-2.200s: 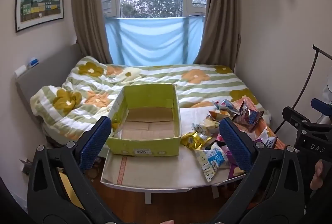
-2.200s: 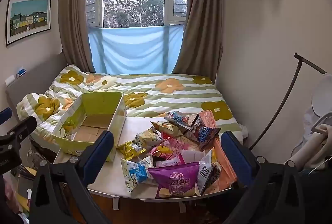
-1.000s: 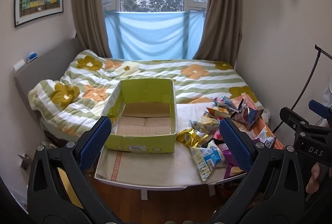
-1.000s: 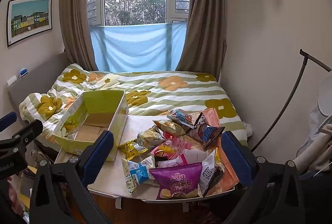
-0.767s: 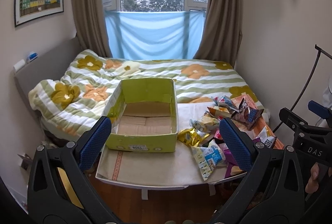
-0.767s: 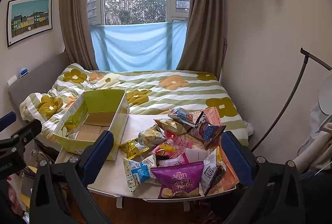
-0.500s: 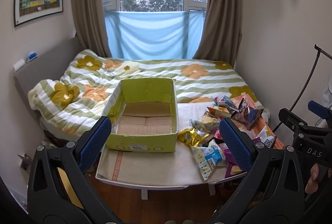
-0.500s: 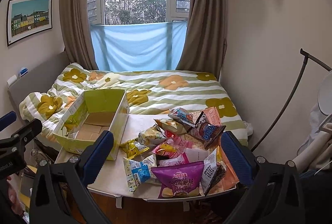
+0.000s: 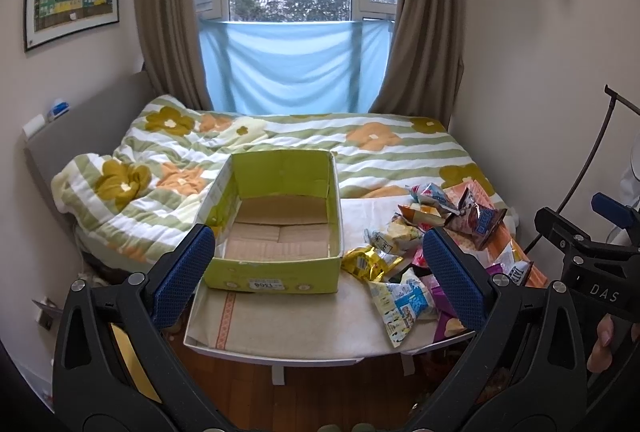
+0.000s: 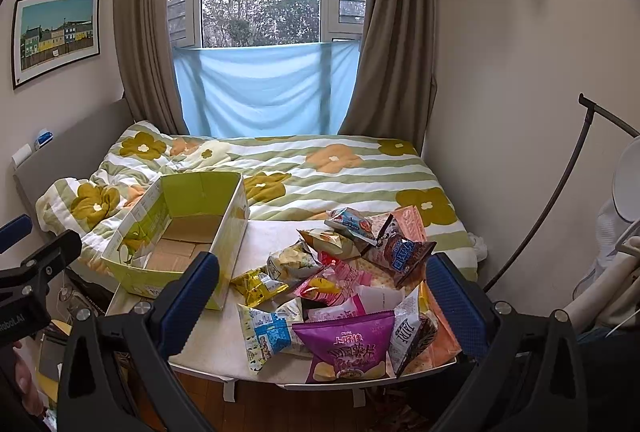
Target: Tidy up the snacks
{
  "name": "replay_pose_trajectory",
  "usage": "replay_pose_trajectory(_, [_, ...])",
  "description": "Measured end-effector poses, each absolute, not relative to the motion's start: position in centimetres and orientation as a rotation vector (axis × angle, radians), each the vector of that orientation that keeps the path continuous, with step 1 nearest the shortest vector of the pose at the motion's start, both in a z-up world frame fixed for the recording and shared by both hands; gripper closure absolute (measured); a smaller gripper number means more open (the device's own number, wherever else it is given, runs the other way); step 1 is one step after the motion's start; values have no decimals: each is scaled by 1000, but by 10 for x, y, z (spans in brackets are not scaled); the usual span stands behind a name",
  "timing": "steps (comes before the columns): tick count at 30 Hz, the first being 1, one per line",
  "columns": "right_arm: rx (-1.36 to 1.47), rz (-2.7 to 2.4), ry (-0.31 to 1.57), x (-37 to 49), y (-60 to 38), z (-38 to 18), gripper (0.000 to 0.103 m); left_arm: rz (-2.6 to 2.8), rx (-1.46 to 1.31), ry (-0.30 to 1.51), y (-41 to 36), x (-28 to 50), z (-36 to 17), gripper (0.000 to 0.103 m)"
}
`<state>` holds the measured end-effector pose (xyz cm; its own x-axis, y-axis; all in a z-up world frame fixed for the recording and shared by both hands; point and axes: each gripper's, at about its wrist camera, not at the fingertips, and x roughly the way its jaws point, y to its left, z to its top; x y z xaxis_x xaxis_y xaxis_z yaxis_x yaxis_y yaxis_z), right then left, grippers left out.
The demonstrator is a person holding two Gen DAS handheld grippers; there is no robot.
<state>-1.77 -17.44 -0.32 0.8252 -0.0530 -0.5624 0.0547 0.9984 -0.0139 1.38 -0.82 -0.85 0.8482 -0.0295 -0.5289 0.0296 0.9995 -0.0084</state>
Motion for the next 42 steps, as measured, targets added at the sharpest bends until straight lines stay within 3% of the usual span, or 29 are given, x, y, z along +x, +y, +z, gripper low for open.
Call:
replay_pose_trajectory(35, [49, -55, 604, -12, -181, -6, 0, -84, 13, 608, -8, 32, -12, 0])
replay_pose_trajectory(42, [82, -95, 677, -6, -200, -41, 0, -217, 9, 752, -22, 67, -68, 0])
